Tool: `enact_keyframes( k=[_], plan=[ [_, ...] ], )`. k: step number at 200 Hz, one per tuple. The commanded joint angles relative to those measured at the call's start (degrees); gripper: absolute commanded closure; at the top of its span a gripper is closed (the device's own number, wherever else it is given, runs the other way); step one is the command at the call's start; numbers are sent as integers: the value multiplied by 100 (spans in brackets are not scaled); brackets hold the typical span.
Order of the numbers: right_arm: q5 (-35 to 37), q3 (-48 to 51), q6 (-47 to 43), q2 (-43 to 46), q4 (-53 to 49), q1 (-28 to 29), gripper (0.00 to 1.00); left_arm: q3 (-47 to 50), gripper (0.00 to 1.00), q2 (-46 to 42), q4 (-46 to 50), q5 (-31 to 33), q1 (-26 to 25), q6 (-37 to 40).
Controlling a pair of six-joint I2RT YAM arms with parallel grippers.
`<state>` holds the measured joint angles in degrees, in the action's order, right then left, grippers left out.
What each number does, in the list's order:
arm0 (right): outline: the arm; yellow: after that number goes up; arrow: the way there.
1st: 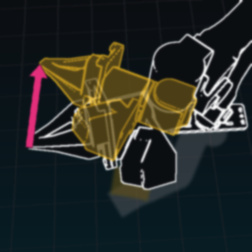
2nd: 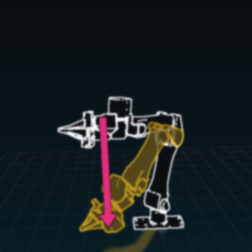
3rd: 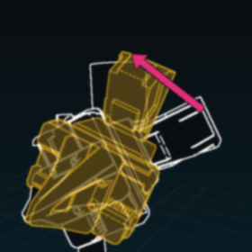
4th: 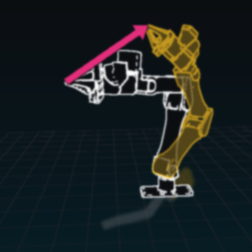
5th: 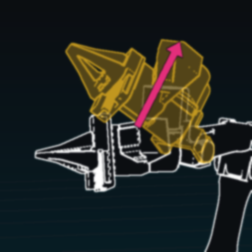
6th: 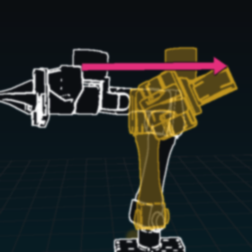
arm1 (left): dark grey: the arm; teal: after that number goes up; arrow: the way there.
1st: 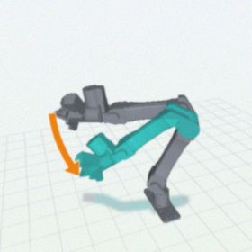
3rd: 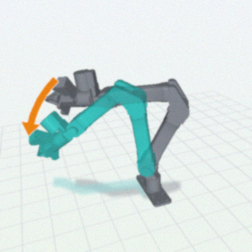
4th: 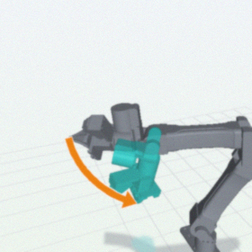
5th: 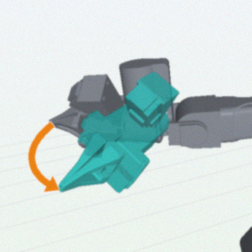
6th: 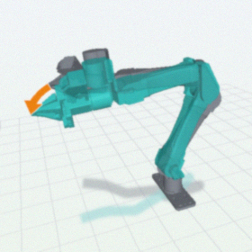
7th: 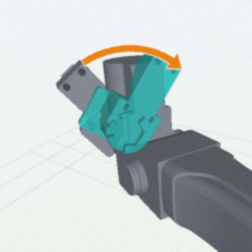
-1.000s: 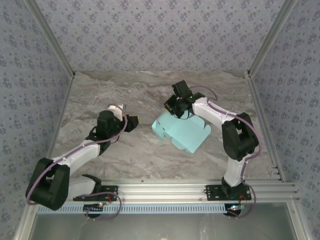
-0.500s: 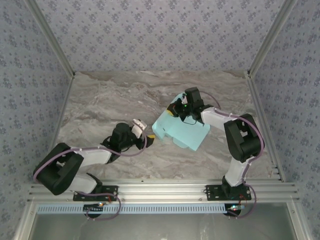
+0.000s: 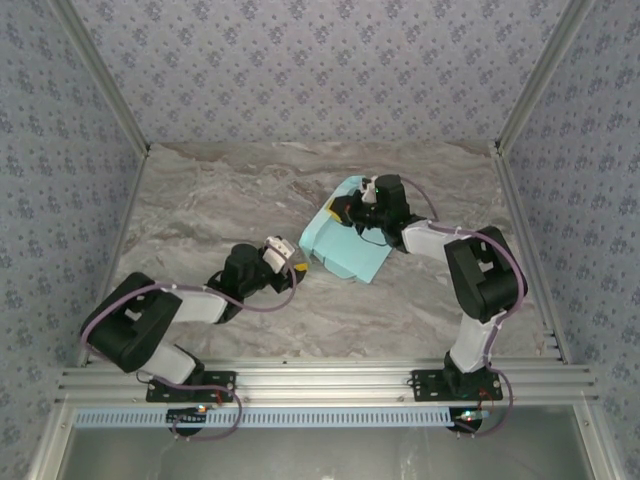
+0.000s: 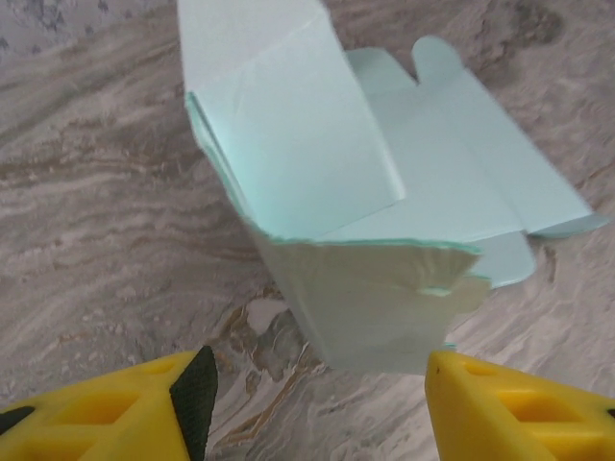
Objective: Fold the paper box
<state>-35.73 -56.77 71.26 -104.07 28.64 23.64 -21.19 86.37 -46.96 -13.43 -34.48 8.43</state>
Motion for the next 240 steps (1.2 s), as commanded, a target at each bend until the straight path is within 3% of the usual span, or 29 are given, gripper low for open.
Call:
enact_keyframes(
  k=[1,64,102,155,187,240],
  plan=[
    [-223,176,130,-185,588,-77,100,-284,43,272,-469,-73,15,111],
    [-233,547,109,-289,834,-115,100,-925,57,1016,-819,-369,-83,19],
    [-163,650,201,-296,965,-103,100,-1183,58,1253,-785,-441,-332,-16],
    [244,1062,470,-298,1591,6,100,-1379,60,1734,-1111,588,-719,-335],
    [684,1419,799,-256,2108,78,100,-1587,59,1974,-1239,1038,-934,-447],
    [1092,1677,944,3,2417,156,100,-1416,45,2106,-1869,1395,-1055,-795]
  ],
)
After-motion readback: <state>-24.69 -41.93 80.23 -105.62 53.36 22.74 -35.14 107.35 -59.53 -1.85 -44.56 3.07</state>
